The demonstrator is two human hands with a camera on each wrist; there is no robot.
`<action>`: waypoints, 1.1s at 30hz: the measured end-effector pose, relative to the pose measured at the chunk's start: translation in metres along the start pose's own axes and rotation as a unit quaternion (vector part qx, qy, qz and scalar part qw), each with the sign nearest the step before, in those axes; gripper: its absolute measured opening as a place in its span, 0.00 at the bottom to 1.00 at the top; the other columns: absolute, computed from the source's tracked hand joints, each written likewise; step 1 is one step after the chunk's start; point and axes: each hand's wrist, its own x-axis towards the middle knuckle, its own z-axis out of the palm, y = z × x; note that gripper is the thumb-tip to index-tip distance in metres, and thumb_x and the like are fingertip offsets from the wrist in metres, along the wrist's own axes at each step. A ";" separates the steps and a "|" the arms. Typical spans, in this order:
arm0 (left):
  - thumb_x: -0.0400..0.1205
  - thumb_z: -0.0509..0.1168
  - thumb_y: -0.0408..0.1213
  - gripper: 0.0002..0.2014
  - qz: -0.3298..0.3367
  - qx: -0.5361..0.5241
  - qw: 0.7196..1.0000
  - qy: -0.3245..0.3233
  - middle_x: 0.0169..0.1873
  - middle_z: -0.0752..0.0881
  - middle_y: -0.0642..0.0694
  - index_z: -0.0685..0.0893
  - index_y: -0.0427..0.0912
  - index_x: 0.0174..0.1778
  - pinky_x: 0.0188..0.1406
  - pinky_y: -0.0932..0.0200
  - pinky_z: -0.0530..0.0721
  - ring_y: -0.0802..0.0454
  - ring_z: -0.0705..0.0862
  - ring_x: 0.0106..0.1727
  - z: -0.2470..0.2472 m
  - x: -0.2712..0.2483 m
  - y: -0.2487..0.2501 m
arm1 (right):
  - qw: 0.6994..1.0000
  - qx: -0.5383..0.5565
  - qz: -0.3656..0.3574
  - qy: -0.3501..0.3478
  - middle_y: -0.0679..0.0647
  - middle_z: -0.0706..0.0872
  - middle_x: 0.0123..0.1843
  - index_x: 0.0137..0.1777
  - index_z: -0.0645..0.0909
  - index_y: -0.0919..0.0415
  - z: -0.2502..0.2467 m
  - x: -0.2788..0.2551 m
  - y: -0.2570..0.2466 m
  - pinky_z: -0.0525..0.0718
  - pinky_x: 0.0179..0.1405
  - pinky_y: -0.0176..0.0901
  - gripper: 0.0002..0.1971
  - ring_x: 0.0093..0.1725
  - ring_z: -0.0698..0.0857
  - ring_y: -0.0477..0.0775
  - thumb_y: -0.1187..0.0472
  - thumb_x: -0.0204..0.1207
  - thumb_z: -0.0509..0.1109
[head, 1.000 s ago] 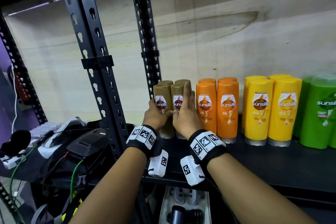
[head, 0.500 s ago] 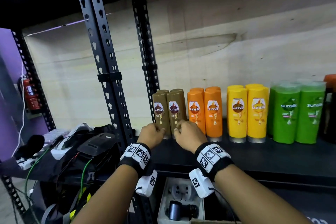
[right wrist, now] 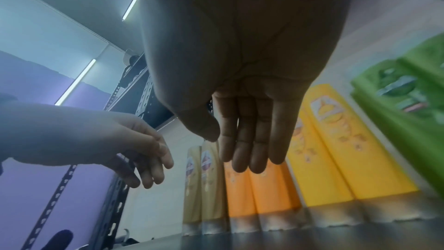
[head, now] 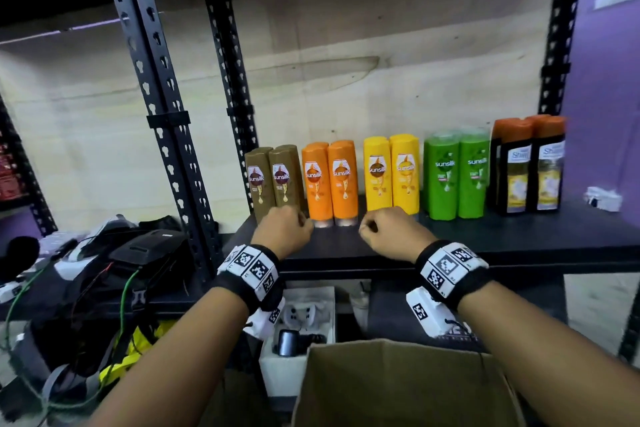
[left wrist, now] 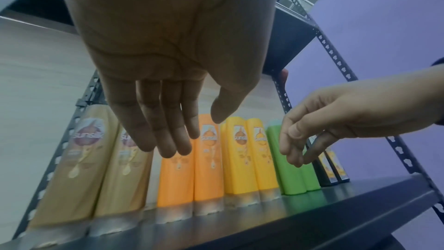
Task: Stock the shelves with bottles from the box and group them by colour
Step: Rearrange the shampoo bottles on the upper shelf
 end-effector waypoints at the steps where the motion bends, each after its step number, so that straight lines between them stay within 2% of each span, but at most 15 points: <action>1: 0.83 0.63 0.50 0.14 0.001 -0.004 1.000 -0.003 0.39 0.84 0.43 0.79 0.49 0.33 0.43 0.53 0.82 0.42 0.82 0.42 0.001 0.001 0.005 | 1.000 0.001 0.005 0.004 0.54 0.91 0.51 0.50 0.89 0.56 -0.006 -0.003 0.006 0.87 0.53 0.53 0.12 0.52 0.87 0.57 0.54 0.82 0.64; 3: 0.83 0.63 0.50 0.14 0.003 -0.012 1.000 -0.014 0.40 0.85 0.43 0.81 0.49 0.34 0.45 0.52 0.85 0.42 0.84 0.43 -0.001 0.008 0.014 | 1.000 0.005 0.010 0.005 0.52 0.91 0.51 0.50 0.89 0.55 -0.015 -0.002 0.017 0.87 0.52 0.52 0.11 0.52 0.87 0.56 0.54 0.81 0.65; 5: 0.84 0.63 0.50 0.14 0.016 -0.020 0.999 -0.027 0.42 0.88 0.43 0.87 0.45 0.42 0.46 0.53 0.86 0.44 0.87 0.45 -0.002 0.022 0.023 | 1.000 0.010 0.005 0.000 0.50 0.91 0.52 0.51 0.89 0.53 -0.022 0.004 0.026 0.88 0.53 0.51 0.11 0.52 0.88 0.54 0.52 0.81 0.66; 7: 0.84 0.63 0.50 0.15 0.034 -0.026 0.999 -0.009 0.42 0.89 0.44 0.89 0.44 0.45 0.44 0.55 0.83 0.46 0.87 0.45 -0.006 0.040 0.030 | 1.000 0.011 -0.015 0.007 0.47 0.90 0.50 0.51 0.88 0.52 -0.030 0.019 0.033 0.88 0.53 0.49 0.10 0.51 0.87 0.51 0.52 0.81 0.66; 12: 0.84 0.62 0.48 0.18 0.078 -0.040 0.995 0.052 0.35 0.89 0.44 0.88 0.39 0.39 0.41 0.49 0.86 0.46 0.87 0.40 -0.027 0.101 0.047 | 0.996 0.003 -0.077 0.050 0.48 0.89 0.51 0.54 0.88 0.54 -0.053 0.083 0.038 0.85 0.55 0.48 0.11 0.51 0.85 0.49 0.53 0.81 0.65; 16: 0.84 0.63 0.50 0.15 0.082 -0.048 0.991 0.091 0.43 0.89 0.48 0.90 0.45 0.47 0.42 0.56 0.80 0.48 0.85 0.46 -0.055 0.162 0.061 | 0.992 -0.009 -0.100 0.081 0.48 0.88 0.52 0.56 0.87 0.55 -0.077 0.143 0.036 0.85 0.53 0.48 0.12 0.51 0.84 0.49 0.54 0.82 0.64; 18: 0.85 0.62 0.50 0.14 0.074 -0.046 0.991 0.100 0.46 0.89 0.47 0.90 0.46 0.51 0.44 0.56 0.80 0.47 0.84 0.49 -0.070 0.188 0.066 | 0.990 -0.008 -0.105 0.098 0.49 0.89 0.51 0.56 0.87 0.55 -0.090 0.168 0.032 0.85 0.52 0.48 0.12 0.51 0.85 0.49 0.55 0.82 0.64; 21: 0.85 0.62 0.50 0.14 0.060 -0.042 0.994 0.084 0.48 0.88 0.45 0.89 0.46 0.51 0.47 0.55 0.83 0.46 0.84 0.51 -0.093 0.219 0.075 | 0.990 0.009 -0.099 0.096 0.48 0.88 0.52 0.57 0.87 0.54 -0.109 0.198 0.022 0.85 0.54 0.46 0.11 0.52 0.84 0.48 0.55 0.82 0.65; 25: 0.85 0.62 0.50 0.14 0.015 -0.033 0.999 0.035 0.50 0.88 0.43 0.88 0.46 0.52 0.53 0.51 0.87 0.42 0.86 0.52 -0.129 0.253 0.090 | 0.995 0.023 -0.080 0.046 0.48 0.87 0.53 0.57 0.86 0.54 -0.140 0.230 0.001 0.84 0.56 0.48 0.11 0.54 0.84 0.48 0.54 0.82 0.65; 29: 0.85 0.62 0.47 0.14 0.002 -0.019 1.000 -0.007 0.47 0.89 0.41 0.89 0.41 0.47 0.53 0.48 0.88 0.39 0.87 0.51 -0.175 0.282 0.107 | 0.998 0.004 -0.060 -0.003 0.49 0.87 0.54 0.58 0.87 0.55 -0.186 0.259 -0.022 0.84 0.56 0.49 0.11 0.55 0.84 0.51 0.55 0.83 0.64; 33: 0.85 0.61 0.48 0.14 -0.001 -0.009 1.000 -0.015 0.54 0.88 0.41 0.88 0.44 0.50 0.57 0.50 0.85 0.39 0.85 0.56 -0.219 0.309 0.124 | 0.999 -0.018 -0.041 -0.027 0.50 0.88 0.55 0.56 0.87 0.55 -0.237 0.287 -0.045 0.84 0.56 0.49 0.12 0.56 0.84 0.53 0.55 0.82 0.64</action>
